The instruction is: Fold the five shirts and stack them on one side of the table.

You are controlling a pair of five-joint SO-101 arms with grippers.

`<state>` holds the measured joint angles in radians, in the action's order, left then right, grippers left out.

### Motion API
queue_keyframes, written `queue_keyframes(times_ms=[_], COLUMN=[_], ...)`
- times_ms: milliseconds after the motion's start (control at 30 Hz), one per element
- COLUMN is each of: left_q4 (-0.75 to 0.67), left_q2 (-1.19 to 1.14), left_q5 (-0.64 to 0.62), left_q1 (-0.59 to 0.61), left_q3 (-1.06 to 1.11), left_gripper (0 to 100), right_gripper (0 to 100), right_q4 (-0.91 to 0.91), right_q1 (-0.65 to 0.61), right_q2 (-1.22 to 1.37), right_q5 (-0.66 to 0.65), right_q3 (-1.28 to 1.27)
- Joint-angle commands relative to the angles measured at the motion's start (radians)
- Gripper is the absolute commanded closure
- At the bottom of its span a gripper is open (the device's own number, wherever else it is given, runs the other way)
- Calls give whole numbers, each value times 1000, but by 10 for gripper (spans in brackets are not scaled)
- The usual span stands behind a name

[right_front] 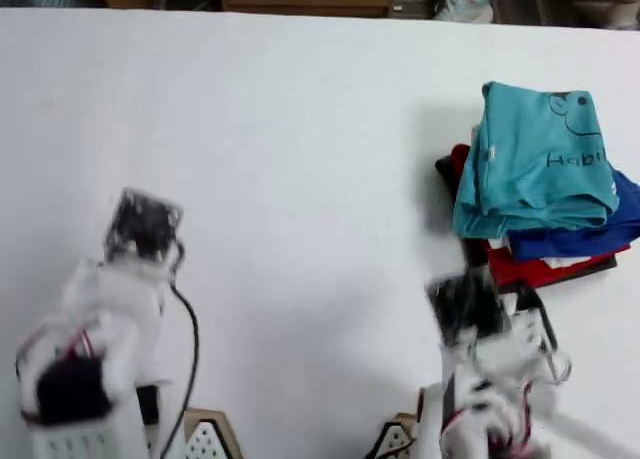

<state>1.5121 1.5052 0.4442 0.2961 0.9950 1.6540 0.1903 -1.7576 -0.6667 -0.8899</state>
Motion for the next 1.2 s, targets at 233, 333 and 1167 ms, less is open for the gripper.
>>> queue_keyframes(times_ms=[233, 333, 1167], left_q4=[-15, -114, -227], left_q2=[311, 311, 316], left_q5=[-12, -166, -351], left_q1=[29, 37, -14], left_q3=[269, 395, 699], left_gripper=[961, 959, 961], right_gripper=[840, 840, 839], right_q4=[-111, -229, -386], right_q1=[56, 54, 58], right_q2=[-45, -41, -38], right_q5=[288, 405, 491], right_q3=[-127, -230, -802])
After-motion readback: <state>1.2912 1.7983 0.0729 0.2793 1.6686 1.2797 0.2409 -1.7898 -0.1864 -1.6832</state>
